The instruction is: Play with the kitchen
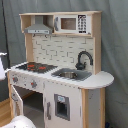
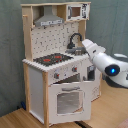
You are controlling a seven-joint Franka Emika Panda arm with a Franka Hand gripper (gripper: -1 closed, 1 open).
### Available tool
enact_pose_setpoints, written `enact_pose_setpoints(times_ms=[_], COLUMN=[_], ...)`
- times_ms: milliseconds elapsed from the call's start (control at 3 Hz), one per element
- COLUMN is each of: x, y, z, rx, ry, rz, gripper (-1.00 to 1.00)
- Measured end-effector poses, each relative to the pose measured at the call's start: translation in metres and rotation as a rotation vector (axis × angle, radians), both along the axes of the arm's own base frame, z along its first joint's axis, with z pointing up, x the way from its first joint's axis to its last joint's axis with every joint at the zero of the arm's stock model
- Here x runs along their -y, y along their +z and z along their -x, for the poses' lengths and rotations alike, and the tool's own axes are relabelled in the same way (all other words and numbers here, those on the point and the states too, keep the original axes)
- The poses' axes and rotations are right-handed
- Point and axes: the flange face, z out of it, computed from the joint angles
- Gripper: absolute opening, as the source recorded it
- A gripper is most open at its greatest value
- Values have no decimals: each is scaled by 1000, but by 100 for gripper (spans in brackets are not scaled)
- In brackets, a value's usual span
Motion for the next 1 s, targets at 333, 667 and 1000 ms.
enact_pose_setpoints(times_ms=[333, 667, 1000], x=[7, 12, 19], y=[15, 21, 24], z=[-2, -6, -11], rx=[-66, -173, -260], ry=[-2, 7, -1], rz=[20, 44, 63], gripper=[100, 100, 100])
